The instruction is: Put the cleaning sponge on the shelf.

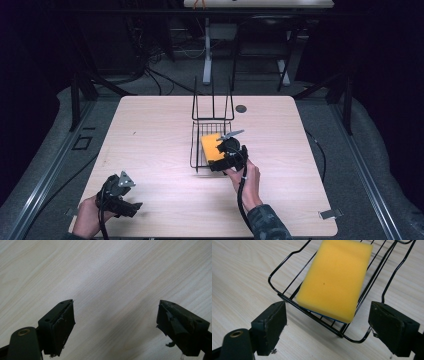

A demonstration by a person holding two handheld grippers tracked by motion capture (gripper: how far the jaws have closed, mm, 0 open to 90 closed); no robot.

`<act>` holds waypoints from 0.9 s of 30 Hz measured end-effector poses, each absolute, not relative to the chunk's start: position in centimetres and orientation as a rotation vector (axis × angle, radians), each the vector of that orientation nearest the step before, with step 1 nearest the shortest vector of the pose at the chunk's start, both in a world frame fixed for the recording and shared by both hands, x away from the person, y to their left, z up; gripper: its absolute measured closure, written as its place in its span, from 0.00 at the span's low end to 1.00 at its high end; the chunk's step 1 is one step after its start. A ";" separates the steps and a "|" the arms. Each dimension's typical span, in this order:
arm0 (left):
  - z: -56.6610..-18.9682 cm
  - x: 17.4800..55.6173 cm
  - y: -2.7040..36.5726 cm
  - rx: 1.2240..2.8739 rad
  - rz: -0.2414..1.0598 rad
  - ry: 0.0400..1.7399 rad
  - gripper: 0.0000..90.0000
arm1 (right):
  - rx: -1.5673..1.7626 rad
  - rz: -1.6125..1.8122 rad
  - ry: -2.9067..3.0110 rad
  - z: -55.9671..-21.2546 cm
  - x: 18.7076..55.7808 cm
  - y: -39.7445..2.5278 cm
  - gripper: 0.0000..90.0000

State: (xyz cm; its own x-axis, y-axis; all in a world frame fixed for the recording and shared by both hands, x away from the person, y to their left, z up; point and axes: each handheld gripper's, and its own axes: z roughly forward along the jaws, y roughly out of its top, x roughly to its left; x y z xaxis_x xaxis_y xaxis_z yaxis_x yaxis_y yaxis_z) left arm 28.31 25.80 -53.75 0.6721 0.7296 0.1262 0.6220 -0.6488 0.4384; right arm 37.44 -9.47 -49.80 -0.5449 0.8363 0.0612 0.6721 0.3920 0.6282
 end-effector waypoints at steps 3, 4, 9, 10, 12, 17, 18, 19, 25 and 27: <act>-53.8 28.3 25.8 2.526 0.422 1.064 0.16 | 1.284 0.866 2.404 -49.3 36.9 -9.6 0.16; -53.8 28.3 25.8 2.531 0.417 1.064 0.16 | 1.275 0.863 2.408 -49.1 36.7 -9.7 0.16; -53.8 28.3 25.8 2.531 0.417 1.063 0.16 | 1.233 0.885 2.401 -48.0 35.4 -10.6 0.15; -53.8 28.3 25.8 2.531 0.417 1.063 0.16 | 1.233 0.885 2.401 -48.0 35.4 -10.6 0.15; -53.8 28.3 25.8 2.532 0.415 1.065 0.16 | 1.213 0.889 2.395 -47.4 34.8 -11.1 0.15; -53.8 28.4 25.7 2.532 0.414 1.067 0.16 | 1.191 0.901 2.388 -46.5 33.3 -12.4 0.15; -53.8 28.4 25.7 2.531 0.413 1.065 0.16 | 1.183 0.907 2.383 -46.2 32.7 -13.0 0.15; -53.8 28.3 25.7 2.532 0.416 1.066 0.16 | 1.175 0.908 2.382 -46.2 32.3 -13.4 0.14; -53.8 28.4 25.7 2.531 0.415 1.066 0.16 | 1.146 0.861 2.382 -45.9 30.6 -15.1 0.12; -53.8 28.4 25.7 2.531 0.415 1.067 0.16 | 1.144 0.841 2.375 -45.8 30.0 -15.8 0.11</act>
